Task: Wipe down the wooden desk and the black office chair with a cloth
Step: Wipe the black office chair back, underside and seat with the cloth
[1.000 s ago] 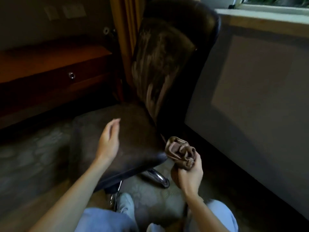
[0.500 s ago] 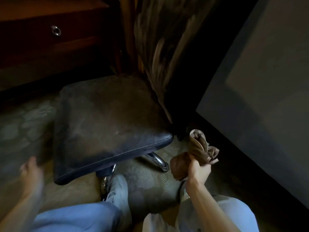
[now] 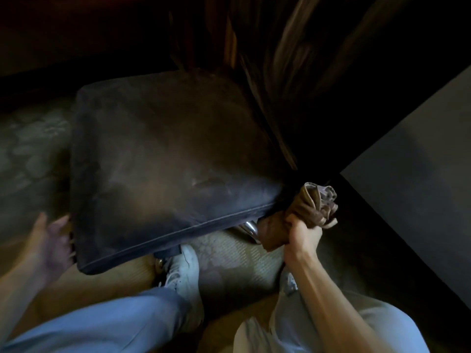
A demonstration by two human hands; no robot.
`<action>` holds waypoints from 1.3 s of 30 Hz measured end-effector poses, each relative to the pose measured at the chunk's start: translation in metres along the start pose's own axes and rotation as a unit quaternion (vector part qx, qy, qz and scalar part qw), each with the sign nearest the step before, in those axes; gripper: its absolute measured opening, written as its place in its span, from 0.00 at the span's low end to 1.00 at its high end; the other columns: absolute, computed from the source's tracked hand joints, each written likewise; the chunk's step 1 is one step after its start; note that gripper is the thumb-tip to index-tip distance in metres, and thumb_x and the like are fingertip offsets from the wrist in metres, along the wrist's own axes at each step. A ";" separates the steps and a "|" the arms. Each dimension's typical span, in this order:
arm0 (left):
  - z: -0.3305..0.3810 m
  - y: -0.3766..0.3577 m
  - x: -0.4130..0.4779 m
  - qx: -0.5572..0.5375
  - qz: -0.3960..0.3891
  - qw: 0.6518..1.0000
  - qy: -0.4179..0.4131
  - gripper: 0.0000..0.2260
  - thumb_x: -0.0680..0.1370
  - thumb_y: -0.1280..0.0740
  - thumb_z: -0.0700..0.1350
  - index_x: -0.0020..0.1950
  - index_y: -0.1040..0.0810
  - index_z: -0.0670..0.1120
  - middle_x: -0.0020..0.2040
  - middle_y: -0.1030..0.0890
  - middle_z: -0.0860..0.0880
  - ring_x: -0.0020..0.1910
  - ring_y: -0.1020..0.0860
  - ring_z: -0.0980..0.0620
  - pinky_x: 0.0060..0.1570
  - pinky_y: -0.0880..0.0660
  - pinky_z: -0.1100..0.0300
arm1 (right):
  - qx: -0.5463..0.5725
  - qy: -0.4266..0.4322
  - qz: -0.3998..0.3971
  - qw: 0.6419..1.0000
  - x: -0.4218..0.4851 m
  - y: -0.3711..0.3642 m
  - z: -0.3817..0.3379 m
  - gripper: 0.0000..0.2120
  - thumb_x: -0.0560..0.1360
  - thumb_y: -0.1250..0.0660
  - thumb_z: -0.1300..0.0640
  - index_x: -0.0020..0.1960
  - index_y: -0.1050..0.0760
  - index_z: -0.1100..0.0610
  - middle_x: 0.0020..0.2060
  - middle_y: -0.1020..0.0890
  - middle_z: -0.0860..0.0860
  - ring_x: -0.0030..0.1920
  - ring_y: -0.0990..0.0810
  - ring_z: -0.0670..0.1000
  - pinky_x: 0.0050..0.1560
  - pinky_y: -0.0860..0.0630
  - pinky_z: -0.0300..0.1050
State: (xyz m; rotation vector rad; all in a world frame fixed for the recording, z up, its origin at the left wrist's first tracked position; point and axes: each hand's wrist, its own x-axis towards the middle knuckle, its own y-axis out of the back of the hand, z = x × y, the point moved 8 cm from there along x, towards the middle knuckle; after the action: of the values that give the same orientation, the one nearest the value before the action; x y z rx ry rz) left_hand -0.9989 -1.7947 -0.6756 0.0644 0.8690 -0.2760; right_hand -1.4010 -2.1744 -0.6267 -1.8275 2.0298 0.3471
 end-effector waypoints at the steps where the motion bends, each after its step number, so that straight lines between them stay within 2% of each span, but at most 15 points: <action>1: -0.004 -0.004 -0.001 -0.005 -0.005 1.000 0.011 0.36 0.80 0.53 0.73 0.79 0.31 0.54 0.75 0.26 0.44 0.74 0.30 0.37 0.74 0.40 0.34 | -0.012 -0.001 0.003 1.000 0.001 0.000 0.000 0.20 0.71 0.36 0.74 0.59 0.22 0.60 0.49 0.18 0.60 0.51 0.18 0.57 0.52 0.18 0.50; 3: -0.009 -0.017 -0.008 -0.019 -0.024 0.999 0.036 0.34 0.80 0.52 0.73 0.78 0.30 0.55 0.73 0.23 0.45 0.72 0.27 0.39 0.74 0.39 0.34 | -0.043 0.001 -0.005 0.999 0.007 0.000 0.000 0.17 0.70 0.36 0.74 0.51 0.20 0.57 0.42 0.18 0.54 0.46 0.18 0.54 0.45 0.19 0.44; 5: -0.011 -0.031 -0.014 -0.012 -0.052 0.997 0.060 0.36 0.80 0.52 0.73 0.77 0.27 0.53 0.70 0.20 0.43 0.70 0.25 0.40 0.75 0.40 0.35 | -0.078 0.019 -0.026 0.996 0.006 -0.006 -0.001 0.16 0.69 0.36 0.74 0.51 0.21 0.59 0.41 0.19 0.53 0.45 0.20 0.53 0.41 0.21 0.41; 8: -0.016 -0.042 -0.029 -0.029 -0.080 0.993 0.080 0.39 0.78 0.52 0.75 0.76 0.26 0.49 0.68 0.20 0.41 0.70 0.25 0.39 0.76 0.40 0.36 | -0.157 0.051 -0.061 0.984 -0.002 -0.018 0.002 0.27 0.64 0.35 0.67 0.64 0.25 0.63 0.52 0.19 0.58 0.53 0.19 0.57 0.52 0.20 0.53; 12: -0.023 -0.049 -0.043 -0.048 -0.078 0.993 0.079 0.38 0.77 0.49 0.76 0.70 0.22 0.50 0.62 0.16 0.41 0.63 0.21 0.40 0.68 0.33 0.37 | -0.225 0.088 -0.119 0.963 -0.035 -0.032 0.009 0.39 0.66 0.34 0.61 0.77 0.35 0.52 0.66 0.22 0.52 0.66 0.23 0.51 0.71 0.27 0.56; 14: -0.030 -0.051 -0.046 -0.055 -0.069 0.993 0.078 0.37 0.76 0.48 0.77 0.66 0.20 0.50 0.58 0.14 0.41 0.59 0.19 0.40 0.62 0.30 0.37 | -0.228 0.103 -0.178 0.952 -0.055 -0.039 0.018 0.38 0.69 0.33 0.64 0.79 0.37 0.53 0.69 0.22 0.47 0.69 0.25 0.47 0.75 0.31 0.50; 18: -0.038 -0.057 -0.051 -0.046 -0.056 0.995 0.069 0.40 0.76 0.49 0.78 0.76 0.27 0.53 0.68 0.20 0.43 0.67 0.23 0.39 0.73 0.37 0.34 | -0.222 0.100 -0.340 0.908 -0.119 -0.053 0.042 0.33 0.71 0.32 0.65 0.74 0.32 0.53 0.62 0.20 0.34 0.64 0.23 0.38 0.65 0.31 0.29; 20: -0.038 -0.062 -0.050 -0.055 -0.056 0.995 0.067 0.41 0.76 0.50 0.77 0.78 0.29 0.52 0.72 0.23 0.42 0.71 0.25 0.39 0.74 0.39 0.34 | -0.169 0.082 -0.303 0.934 -0.115 -0.047 0.036 0.26 0.68 0.32 0.66 0.65 0.24 0.54 0.57 0.16 0.40 0.59 0.18 0.41 0.60 0.25 0.33; 22: -0.035 -0.063 -0.048 -0.065 -0.045 0.995 0.062 0.41 0.77 0.51 0.77 0.77 0.28 0.51 0.72 0.22 0.42 0.69 0.24 0.39 0.73 0.37 0.37 | -0.106 0.048 -0.182 0.976 -0.089 -0.030 0.022 0.22 0.66 0.33 0.65 0.60 0.21 0.57 0.52 0.13 0.52 0.54 0.15 0.51 0.59 0.19 0.48; 25: -0.031 -0.063 -0.046 -0.077 -0.028 0.995 0.056 0.39 0.77 0.51 0.76 0.75 0.26 0.51 0.63 0.18 0.44 0.55 0.19 0.41 0.63 0.31 0.40 | -0.063 0.065 -0.011 0.996 -0.039 0.002 -0.014 0.23 0.70 0.33 0.71 0.64 0.22 0.61 0.56 0.16 0.61 0.56 0.16 0.59 0.60 0.21 0.55; 27: -0.030 -0.064 -0.043 -0.077 -0.028 0.995 0.062 0.40 0.78 0.52 0.76 0.77 0.27 0.51 0.65 0.19 0.43 0.59 0.20 0.40 0.64 0.32 0.38 | -0.058 0.073 0.026 0.995 -0.005 0.009 -0.033 0.25 0.71 0.34 0.72 0.67 0.24 0.60 0.56 0.16 0.60 0.57 0.17 0.60 0.62 0.21 0.61; 30: -0.028 -0.066 -0.041 -0.059 -0.029 0.995 0.075 0.39 0.78 0.53 0.76 0.78 0.29 0.52 0.74 0.25 0.42 0.72 0.28 0.38 0.72 0.38 0.35 | -0.132 0.089 -0.026 0.987 0.033 -0.009 -0.046 0.30 0.68 0.34 0.67 0.70 0.28 0.58 0.57 0.18 0.57 0.57 0.18 0.58 0.62 0.21 0.62; 33: -0.029 -0.067 -0.041 -0.050 -0.020 0.996 0.078 0.41 0.78 0.53 0.76 0.77 0.28 0.49 0.74 0.25 0.41 0.74 0.29 0.37 0.74 0.40 0.36 | -0.212 0.083 -0.093 0.969 0.032 -0.037 -0.026 0.35 0.64 0.36 0.63 0.71 0.34 0.61 0.55 0.20 0.61 0.57 0.20 0.66 0.60 0.22 0.70; 35: -0.032 -0.073 -0.045 -0.044 -0.022 0.996 0.077 0.41 0.78 0.52 0.76 0.76 0.27 0.49 0.73 0.24 0.42 0.73 0.28 0.38 0.75 0.39 0.37 | -0.217 0.074 -0.105 0.968 0.019 -0.045 -0.011 0.39 0.64 0.36 0.62 0.75 0.38 0.59 0.62 0.23 0.65 0.61 0.22 0.68 0.62 0.25 0.72; 39: -0.039 -0.080 -0.053 -0.045 -0.002 0.997 0.064 0.41 0.78 0.53 0.76 0.69 0.21 0.47 0.68 0.20 0.43 0.70 0.25 0.40 0.67 0.32 0.43 | -0.203 0.097 -0.150 0.963 -0.033 -0.057 0.002 0.47 0.65 0.36 0.64 0.82 0.48 0.49 0.73 0.29 0.49 0.71 0.29 0.43 0.75 0.35 0.41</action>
State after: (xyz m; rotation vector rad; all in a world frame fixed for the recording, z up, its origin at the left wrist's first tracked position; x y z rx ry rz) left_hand -1.0815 -1.8544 -0.6562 -0.0028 1.0084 -0.2384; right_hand -1.3419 -2.1507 -0.6097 -2.4690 1.8588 0.5436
